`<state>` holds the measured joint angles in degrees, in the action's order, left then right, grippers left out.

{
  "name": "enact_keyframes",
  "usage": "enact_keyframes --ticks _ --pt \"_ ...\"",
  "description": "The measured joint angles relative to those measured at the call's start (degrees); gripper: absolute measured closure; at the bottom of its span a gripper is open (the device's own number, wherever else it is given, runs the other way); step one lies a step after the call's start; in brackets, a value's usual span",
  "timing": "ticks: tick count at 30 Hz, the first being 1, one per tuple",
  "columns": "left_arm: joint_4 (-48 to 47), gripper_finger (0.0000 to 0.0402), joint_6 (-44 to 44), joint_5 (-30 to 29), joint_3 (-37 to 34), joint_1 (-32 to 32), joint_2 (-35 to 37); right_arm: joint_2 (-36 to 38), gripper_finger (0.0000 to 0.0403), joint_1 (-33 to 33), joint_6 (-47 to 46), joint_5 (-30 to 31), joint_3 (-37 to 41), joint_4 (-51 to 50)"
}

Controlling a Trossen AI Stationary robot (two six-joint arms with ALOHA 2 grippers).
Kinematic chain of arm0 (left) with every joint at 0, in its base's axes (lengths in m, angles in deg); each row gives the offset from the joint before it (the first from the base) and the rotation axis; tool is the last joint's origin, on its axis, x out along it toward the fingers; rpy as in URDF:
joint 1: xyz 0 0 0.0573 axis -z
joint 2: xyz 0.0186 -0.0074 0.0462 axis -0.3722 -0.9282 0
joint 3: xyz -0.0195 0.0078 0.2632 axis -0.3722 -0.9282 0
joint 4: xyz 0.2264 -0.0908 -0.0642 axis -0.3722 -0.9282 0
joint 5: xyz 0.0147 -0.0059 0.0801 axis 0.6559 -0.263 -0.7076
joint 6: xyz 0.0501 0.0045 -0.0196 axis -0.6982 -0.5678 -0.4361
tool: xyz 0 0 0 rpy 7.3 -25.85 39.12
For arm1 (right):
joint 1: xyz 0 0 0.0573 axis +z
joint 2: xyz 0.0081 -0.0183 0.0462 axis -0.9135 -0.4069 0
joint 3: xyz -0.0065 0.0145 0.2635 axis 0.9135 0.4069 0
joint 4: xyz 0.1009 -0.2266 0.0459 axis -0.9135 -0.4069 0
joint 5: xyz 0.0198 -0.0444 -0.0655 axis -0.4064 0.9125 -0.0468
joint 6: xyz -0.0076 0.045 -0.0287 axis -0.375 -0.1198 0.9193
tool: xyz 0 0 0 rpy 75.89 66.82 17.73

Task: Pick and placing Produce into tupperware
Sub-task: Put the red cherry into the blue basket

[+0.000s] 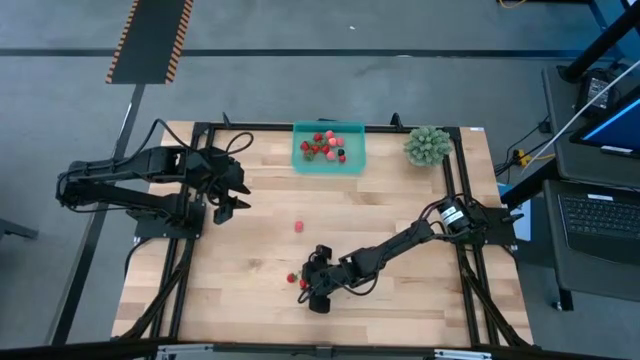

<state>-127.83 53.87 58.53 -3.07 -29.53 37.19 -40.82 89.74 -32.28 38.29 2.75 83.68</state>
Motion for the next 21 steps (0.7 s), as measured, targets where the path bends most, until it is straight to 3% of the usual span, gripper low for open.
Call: enact_keyframes --ticks 11,21 --pt "0.00 0.0206 0.00 0.00 -0.01 0.00 0.00 0.00 0.0152 0.00 0.21 0.84 0.00 -0.70" --pt "0.00 0.0206 -0.02 0.00 -0.01 0.00 0.00 0.00 0.0236 -0.07 -0.21 1.28 0.02 -1.02"
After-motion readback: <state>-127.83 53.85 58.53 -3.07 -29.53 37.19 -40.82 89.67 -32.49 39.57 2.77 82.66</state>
